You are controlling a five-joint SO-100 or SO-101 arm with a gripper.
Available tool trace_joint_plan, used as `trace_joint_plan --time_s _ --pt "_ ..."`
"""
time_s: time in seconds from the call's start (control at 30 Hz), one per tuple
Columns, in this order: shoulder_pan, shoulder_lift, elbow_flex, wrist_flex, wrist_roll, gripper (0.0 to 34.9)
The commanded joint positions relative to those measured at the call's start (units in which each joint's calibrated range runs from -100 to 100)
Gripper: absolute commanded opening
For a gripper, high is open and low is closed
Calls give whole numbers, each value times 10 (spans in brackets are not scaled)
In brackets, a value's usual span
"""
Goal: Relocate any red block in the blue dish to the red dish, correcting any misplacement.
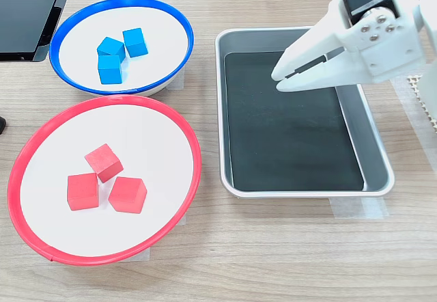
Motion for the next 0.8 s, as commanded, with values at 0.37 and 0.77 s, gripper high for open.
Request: trace_joint_plan --time_s 0.37,0.77 --pt "-7 -3 0 14 -5 4" --pt "-7 -3 0 15 -6 4"
